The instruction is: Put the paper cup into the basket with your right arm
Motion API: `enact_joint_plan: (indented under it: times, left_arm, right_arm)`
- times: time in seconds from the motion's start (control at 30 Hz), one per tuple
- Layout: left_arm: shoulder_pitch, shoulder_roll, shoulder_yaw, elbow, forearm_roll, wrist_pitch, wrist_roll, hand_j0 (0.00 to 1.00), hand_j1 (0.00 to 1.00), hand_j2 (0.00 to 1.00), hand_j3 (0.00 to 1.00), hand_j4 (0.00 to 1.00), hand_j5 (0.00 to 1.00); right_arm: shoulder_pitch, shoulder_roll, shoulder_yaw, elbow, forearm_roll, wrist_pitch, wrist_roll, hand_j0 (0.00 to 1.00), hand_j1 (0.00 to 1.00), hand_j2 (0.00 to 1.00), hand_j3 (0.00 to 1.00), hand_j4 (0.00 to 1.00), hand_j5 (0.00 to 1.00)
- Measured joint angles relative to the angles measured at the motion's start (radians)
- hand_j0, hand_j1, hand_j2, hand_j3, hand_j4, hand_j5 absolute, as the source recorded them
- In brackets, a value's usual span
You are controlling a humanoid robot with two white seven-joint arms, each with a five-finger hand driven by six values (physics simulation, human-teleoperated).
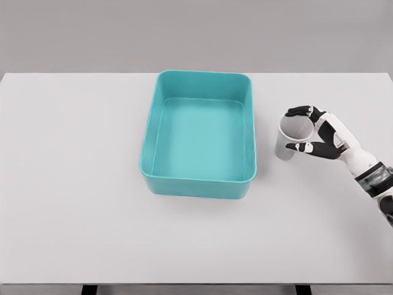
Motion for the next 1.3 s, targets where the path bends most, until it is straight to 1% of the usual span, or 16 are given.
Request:
enact_joint_plan:
  times: [0.1, 0.3, 0.57, 0.83, 1.03, 1.13, 1.3]
  left_arm:
    - [0.000, 0.000, 0.000, 0.000, 0.000, 0.000, 0.000, 1.00, 1.00, 1.00, 1.00, 1.00, 1.00]
    - [0.000, 0.000, 0.000, 0.000, 0.000, 0.000, 0.000, 1.00, 1.00, 1.00, 1.00, 1.00, 1.00]
    - [0.000, 0.000, 0.000, 0.000, 0.000, 0.000, 0.000, 1.00, 1.00, 1.00, 1.00, 1.00, 1.00]
    - [0.000, 0.000, 0.000, 0.000, 0.000, 0.000, 0.000, 1.00, 1.00, 1.00, 1.00, 1.00, 1.00]
    - [0.000, 0.000, 0.000, 0.000, 0.000, 0.000, 0.000, 1.00, 1.00, 1.00, 1.00, 1.00, 1.00]
    - [0.000, 0.000, 0.000, 0.000, 0.000, 0.000, 0.000, 1.00, 1.00, 1.00, 1.00, 1.00, 1.00]
    - [0.000, 0.000, 0.000, 0.000, 0.000, 0.000, 0.000, 1.00, 1.00, 1.00, 1.00, 1.00, 1.00]
  right_arm:
    - [-0.012, -0.003, 0.001, -0.013, 0.003, 0.000, 0.000, 0.60, 0.60, 0.60, 0.60, 0.60, 0.60]
    - [-0.067, -0.005, 0.004, -0.027, 0.009, 0.000, 0.000, 0.60, 0.60, 0.60, 0.60, 0.60, 0.60]
    - [-0.176, -0.006, 0.053, -0.037, 0.018, 0.000, 0.000, 0.59, 0.59, 0.59, 0.59, 0.59, 0.59]
    - [-0.230, -0.006, 0.082, -0.049, 0.034, 0.000, 0.000, 0.59, 0.59, 0.59, 0.59, 0.59, 0.59]
    - [-0.281, -0.004, 0.105, -0.053, 0.064, 0.000, 0.000, 0.59, 0.59, 0.59, 0.59, 0.59, 0.59]
    - [-0.314, -0.004, 0.119, -0.054, 0.090, 0.000, 0.000, 0.59, 0.59, 0.59, 0.59, 0.59, 0.59]
    - [-0.351, -0.004, 0.141, -0.054, 0.133, -0.001, 0.000, 0.59, 0.59, 0.59, 0.59, 0.59, 0.59]
